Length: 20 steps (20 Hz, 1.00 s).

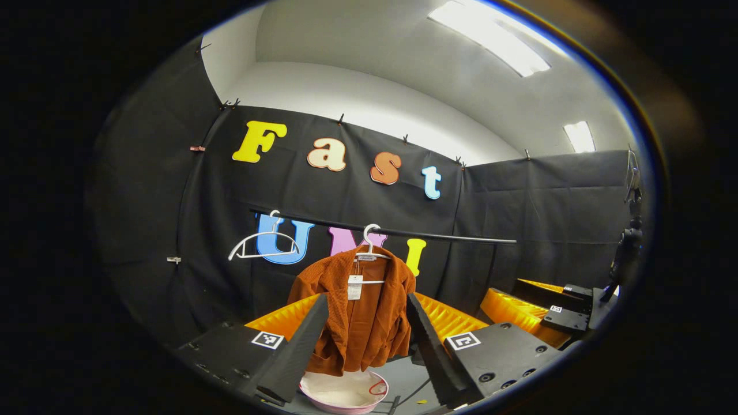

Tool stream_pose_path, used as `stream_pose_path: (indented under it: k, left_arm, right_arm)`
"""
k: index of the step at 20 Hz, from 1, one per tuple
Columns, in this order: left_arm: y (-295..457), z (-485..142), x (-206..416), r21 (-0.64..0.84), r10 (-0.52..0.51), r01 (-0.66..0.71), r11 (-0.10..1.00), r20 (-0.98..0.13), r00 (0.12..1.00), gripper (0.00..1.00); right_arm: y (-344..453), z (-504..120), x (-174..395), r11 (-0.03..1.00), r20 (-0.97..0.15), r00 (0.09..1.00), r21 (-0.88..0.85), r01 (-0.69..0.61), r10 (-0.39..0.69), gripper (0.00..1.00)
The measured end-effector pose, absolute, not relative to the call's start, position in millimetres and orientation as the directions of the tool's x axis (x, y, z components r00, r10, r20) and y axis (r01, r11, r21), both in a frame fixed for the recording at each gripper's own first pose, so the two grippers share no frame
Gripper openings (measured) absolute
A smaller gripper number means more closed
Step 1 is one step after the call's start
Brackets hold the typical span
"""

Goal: Grasp the clothes on the hanger with both hands and then place them into the laundry hamper below.

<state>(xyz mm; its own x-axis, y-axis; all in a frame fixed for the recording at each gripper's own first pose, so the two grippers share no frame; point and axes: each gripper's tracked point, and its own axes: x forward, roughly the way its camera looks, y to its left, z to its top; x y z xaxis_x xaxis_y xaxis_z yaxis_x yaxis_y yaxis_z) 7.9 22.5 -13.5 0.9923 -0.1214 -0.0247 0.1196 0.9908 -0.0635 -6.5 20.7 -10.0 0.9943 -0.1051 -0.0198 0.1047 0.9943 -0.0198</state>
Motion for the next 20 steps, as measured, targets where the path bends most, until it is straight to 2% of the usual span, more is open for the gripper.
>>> stream_pose_path:
  k: [10, 15, 20]
  left_arm:
    - [32, -34, 29, -0.092, -0.150, 0.145, 0.985, -0.058, 0.987, 0.87]
    - [28, -61, 79, -0.095, -0.129, 0.122, 0.988, -0.078, 0.989, 0.87]
    - [35, -89, 164, -0.107, -0.015, 0.007, 0.994, -0.071, 0.997, 0.87]
  right_arm:
    - [16, -50, 21, 0.991, -0.077, 0.988, -0.038, 0.129, -0.132, 0.94]
    - [-1, -76, 79, 0.996, -0.082, 0.993, -0.018, 0.083, -0.084, 0.95]
    - [-41, -128, 167, 0.998, -0.090, 0.995, -0.051, 0.032, -0.037, 0.95]
